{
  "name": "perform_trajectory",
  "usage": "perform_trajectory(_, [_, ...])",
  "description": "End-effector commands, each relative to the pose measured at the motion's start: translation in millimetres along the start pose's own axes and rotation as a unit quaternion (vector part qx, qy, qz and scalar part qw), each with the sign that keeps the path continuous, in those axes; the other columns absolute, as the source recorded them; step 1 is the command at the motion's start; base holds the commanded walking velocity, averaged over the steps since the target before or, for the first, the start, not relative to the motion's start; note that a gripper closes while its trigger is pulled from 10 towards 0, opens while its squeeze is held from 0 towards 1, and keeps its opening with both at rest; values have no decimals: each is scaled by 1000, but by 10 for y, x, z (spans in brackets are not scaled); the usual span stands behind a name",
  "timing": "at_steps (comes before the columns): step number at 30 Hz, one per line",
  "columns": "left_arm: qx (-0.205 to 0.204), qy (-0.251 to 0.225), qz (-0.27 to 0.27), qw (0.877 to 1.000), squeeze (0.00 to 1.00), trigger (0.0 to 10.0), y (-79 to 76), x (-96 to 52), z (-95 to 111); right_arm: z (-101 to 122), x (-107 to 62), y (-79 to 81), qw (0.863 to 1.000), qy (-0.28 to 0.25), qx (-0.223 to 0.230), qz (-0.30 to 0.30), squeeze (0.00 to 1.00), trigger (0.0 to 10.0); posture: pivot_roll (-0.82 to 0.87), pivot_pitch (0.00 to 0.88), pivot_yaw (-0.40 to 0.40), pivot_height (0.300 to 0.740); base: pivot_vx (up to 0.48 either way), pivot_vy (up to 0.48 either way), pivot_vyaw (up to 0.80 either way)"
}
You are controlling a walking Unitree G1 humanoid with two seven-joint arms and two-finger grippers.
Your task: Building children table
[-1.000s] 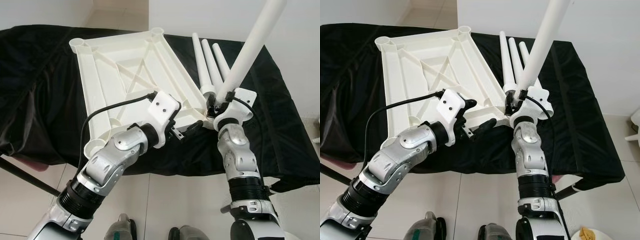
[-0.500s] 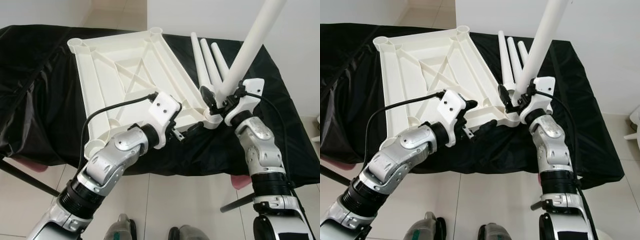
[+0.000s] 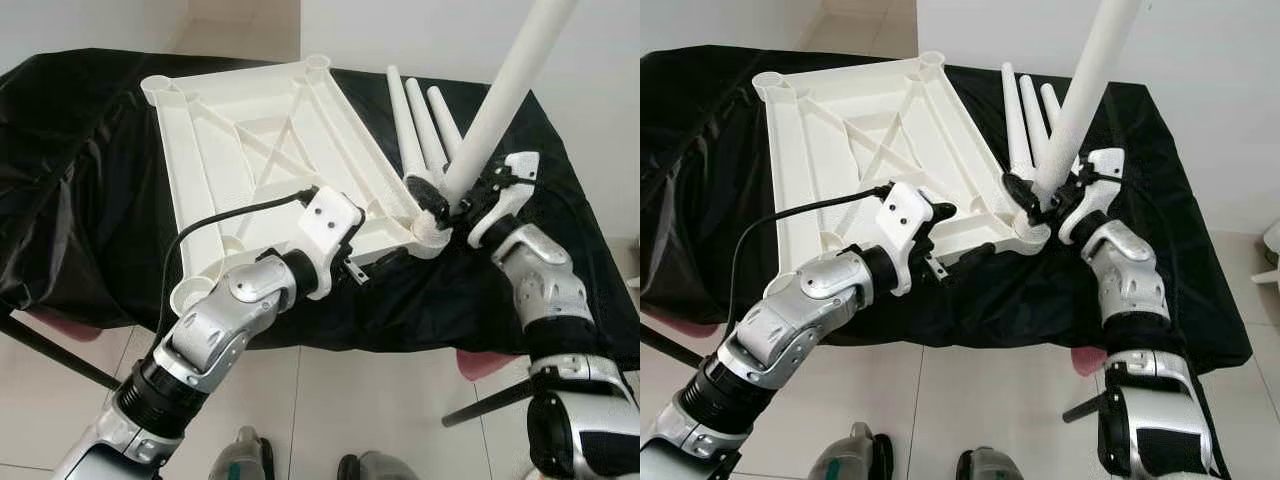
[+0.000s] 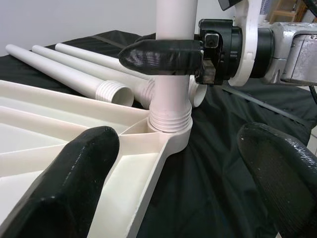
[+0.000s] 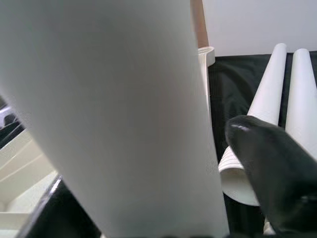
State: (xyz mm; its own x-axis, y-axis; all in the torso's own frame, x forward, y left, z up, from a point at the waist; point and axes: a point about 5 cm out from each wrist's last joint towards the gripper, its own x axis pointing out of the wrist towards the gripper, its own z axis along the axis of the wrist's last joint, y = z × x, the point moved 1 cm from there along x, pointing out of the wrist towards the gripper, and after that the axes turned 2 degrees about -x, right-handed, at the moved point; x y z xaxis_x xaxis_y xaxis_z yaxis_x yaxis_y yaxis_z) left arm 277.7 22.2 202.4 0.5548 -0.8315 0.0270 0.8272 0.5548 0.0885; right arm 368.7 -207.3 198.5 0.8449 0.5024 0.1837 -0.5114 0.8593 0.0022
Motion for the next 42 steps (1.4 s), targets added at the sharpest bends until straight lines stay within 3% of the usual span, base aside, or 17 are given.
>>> perform_trajectory(1, [12,1,-82,997,0,10000,-135,1,25,4,-12,-22,1000,-3,1,5,0,0,7,47,-6,740,0,0,0])
perform_trajectory(13, [11,2,-83,996,0,10000,-142,1,15,-54,-74,51,998,3,1,60,0,0,3,43,-7,740,0,0,0])
perform_trajectory(19, [12,2,-84,996,0,10000,-149,3,12,-45,-47,126,999,-9,0,34,0,0,1,45,-8,740,0,0,0])
perform_trajectory(20, [12,2,-84,996,0,10000,-149,3,12,-46,-27,158,1000,-9,-8,12,0,4980,-2,46,-7,740,0,0,0])
perform_trajectory(21, [12,2,-84,996,0,10000,-149,3,12,-46,-27,158,1000,-9,-8,12,0,4980,-2,46,-7,740,0,0,0])
perform_trajectory(22, [12,2,-84,996,0,10000,-149,3,11,-48,-16,176,1000,-7,-13,3,0,10000,-3,46,-6,740,0,0,0])
perform_trajectory(30, [11,3,-86,996,0,10000,-152,4,12,-10,11,282,998,-21,-11,-49,0,10000,-4,50,-5,740,0,0,0])
perform_trajectory(33, [11,4,-88,996,0,10000,-156,1,11,17,19,347,995,-28,-8,-95,0,10000,-3,56,-3,740,0,0,0])
perform_trajectory(37, [10,4,-88,996,0,10000,-162,-4,11,28,28,435,988,-36,-10,-152,0,10000,-1,62,-4,740,0,0,0])
perform_trajectory(42, [9,4,-88,996,0,10000,-179,-10,8,-43,-20,423,969,-23,2,-246,0,10000,-2,68,-7,740,0,0,0])
